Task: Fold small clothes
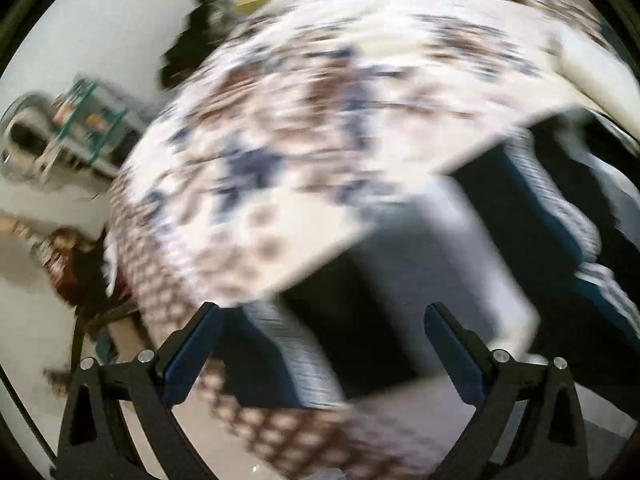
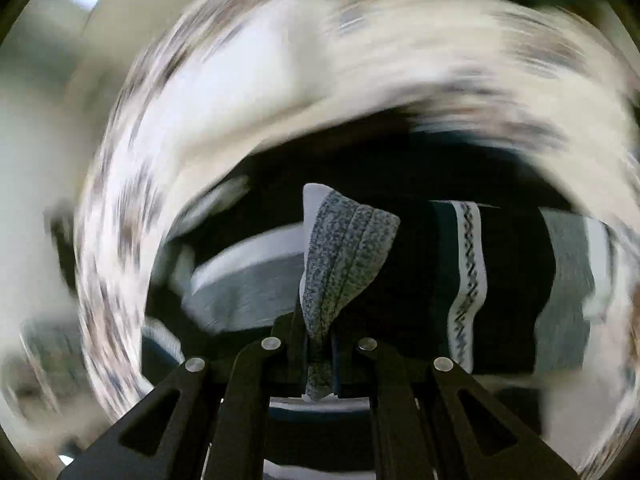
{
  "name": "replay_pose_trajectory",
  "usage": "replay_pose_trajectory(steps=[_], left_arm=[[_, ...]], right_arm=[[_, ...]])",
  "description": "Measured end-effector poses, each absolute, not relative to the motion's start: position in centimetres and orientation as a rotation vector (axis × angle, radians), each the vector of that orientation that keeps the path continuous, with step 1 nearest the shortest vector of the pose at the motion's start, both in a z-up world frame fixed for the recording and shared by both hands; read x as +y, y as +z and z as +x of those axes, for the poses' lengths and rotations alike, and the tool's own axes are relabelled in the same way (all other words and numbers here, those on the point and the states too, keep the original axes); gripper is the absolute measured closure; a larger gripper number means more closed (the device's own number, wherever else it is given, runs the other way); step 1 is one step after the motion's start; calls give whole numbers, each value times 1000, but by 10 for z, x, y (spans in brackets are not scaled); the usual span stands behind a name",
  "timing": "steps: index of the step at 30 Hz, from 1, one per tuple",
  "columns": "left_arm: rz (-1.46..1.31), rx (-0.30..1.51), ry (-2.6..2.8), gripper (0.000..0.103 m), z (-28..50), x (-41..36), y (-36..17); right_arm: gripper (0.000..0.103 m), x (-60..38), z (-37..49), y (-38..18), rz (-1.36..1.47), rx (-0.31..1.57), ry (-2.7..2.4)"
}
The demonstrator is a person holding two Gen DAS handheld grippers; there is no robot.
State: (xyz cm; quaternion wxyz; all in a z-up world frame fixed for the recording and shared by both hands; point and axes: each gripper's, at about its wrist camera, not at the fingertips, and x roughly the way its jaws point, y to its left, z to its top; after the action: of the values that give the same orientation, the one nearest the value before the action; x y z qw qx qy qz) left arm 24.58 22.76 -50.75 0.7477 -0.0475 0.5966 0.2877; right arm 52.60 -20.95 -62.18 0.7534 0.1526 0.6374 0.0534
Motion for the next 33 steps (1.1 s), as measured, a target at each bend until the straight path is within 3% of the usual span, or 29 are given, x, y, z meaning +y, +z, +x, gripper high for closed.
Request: replay_pose_trajectory(steps=[5,8,9,10,12,16,18,19,20,21,22,29,33], left_arm=[[-158,1322,713,0,200,306,-512],[-238,1338,715,0,177,331,-521],[-288,1346,706,0,169,339,-527],[-340,1354,693,0,163,345,-532],[-501,1367,647,0,150,358,-550],[-760,1394,549,1,142,365,-591],[-822,1383,511,10,148,363,-606],[-824,1372,503,25,152,362,-609],[-813,1356,495,49,159,359,-610],[-795,1342,491,67,165,358,-609],[-784,1328,482,94,172,358,-607],[-705,1076,504,97,212,409,-529],[-695,993,528,97,237,450,-519]], right_arm=[[94,-52,546,-674,48,1545,300],[77,-45,535,-685,16,1570,277],[58,-55,528,-682,62,1580,285],[48,-70,519,-677,147,1593,296],[38,-98,503,-665,258,1588,292],[37,-160,465,-648,345,1587,192],[37,-187,442,-652,376,1621,117],[37,-198,434,-656,388,1639,87],[37,-203,429,-662,395,1655,63],[37,-207,423,-666,402,1668,47],[37,-209,417,-672,403,1679,34],[37,-183,406,-678,304,1680,47],[37,-166,411,-670,322,1652,85]])
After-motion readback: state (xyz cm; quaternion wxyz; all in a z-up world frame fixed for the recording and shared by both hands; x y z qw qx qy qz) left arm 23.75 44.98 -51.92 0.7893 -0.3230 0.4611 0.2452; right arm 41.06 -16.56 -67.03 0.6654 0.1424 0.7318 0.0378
